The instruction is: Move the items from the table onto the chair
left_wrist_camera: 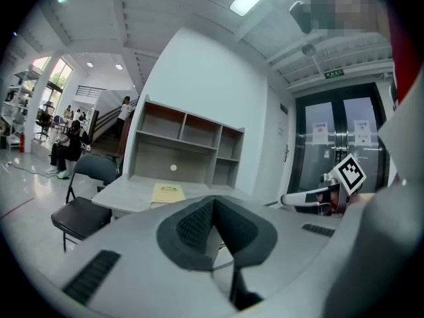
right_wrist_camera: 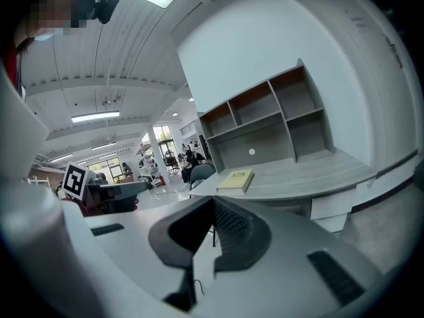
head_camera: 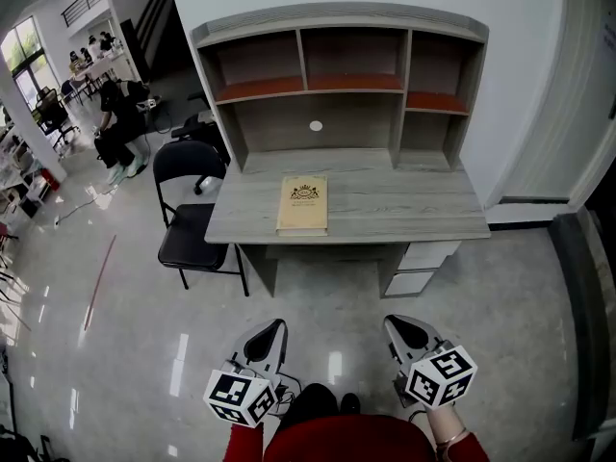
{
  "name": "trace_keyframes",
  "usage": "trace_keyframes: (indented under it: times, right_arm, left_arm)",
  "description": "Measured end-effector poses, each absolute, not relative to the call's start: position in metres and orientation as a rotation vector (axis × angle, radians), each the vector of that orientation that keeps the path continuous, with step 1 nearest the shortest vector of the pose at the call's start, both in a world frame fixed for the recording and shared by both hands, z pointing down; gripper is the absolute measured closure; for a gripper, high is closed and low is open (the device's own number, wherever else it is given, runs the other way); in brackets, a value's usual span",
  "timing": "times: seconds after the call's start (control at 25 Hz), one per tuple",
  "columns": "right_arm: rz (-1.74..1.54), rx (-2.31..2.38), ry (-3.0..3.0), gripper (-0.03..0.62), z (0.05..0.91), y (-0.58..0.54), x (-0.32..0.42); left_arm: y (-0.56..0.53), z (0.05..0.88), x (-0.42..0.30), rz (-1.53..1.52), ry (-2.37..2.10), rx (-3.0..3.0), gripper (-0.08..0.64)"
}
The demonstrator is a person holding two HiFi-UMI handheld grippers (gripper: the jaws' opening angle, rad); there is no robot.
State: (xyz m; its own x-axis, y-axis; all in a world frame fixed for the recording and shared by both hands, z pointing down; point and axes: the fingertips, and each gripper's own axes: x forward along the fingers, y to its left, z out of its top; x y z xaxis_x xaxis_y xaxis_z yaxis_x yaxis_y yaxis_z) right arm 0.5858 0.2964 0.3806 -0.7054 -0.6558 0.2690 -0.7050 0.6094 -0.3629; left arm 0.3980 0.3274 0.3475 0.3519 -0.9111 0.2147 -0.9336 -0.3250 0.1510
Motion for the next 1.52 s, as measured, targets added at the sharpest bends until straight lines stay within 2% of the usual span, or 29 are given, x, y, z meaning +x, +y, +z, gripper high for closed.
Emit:
trace_keyframes:
  times: [0.24,0.48,0.8,0.96,1.0,1.16,1.2,1.24,1.28,1.32,1.4,1.52]
  right_arm:
    - [0.747,1.117,-2.705,0.580,0.396,0.246,0.553]
    - [0.741,1.148,-2.656,0.580,0.414,0.153,0.500]
    - [0.786,1.209,-2.547,0.580,0.426,0.041,0.433]
    - [0.823,1.233,-2.466,0.580,0.440,0.013,0.424]
    - [0.834,1.255,-2.430,0.580,0.446,0.005,0.426]
    - [0.919,1.233,-2.354,0.577,0.470,-0.023,0.431]
    - [0.979,1.187,-2.339,0.560,0.478,-0.027,0.429]
    - [1.059,1.131,-2.316,0.452,0.487,-0.030,0.425]
    - [1.147,1.077,-2.289,0.317,0.495,-0.033,0.421]
    - [1.225,1.034,-2.263,0.249,0.502,-0.037,0.418]
    - [1.309,0.981,-2.224,0.208,0.514,-0.042,0.416]
    - [1.343,0.901,-2.176,0.200,0.530,-0.042,0.412]
  left_arm:
    - [0.276,0.359,0.354,0.195,-1.691,2.318,0.551]
    - [0.177,0.390,0.308,0.213,-1.599,2.298,0.551]
    - [0.060,0.421,0.282,0.298,-1.352,2.331,0.551]
    - [0.024,0.441,0.277,0.331,-1.276,2.278,0.551]
    - [0.016,0.448,0.277,0.343,-1.253,2.256,0.546]
    - [-0.012,0.483,0.277,0.340,-1.178,2.090,0.420]
    - [-0.017,0.490,0.276,0.321,-1.162,2.037,0.397]
    - [-0.021,0.497,0.275,0.304,-1.146,1.988,0.390]
    - [-0.025,0.503,0.273,0.291,-1.130,1.947,0.386]
    - [-0.028,0.509,0.271,0.285,-1.112,1.912,0.377]
    - [-0.032,0.519,0.274,0.287,-1.068,1.856,0.359]
    - [-0.031,0.530,0.281,0.314,-1.008,1.802,0.347]
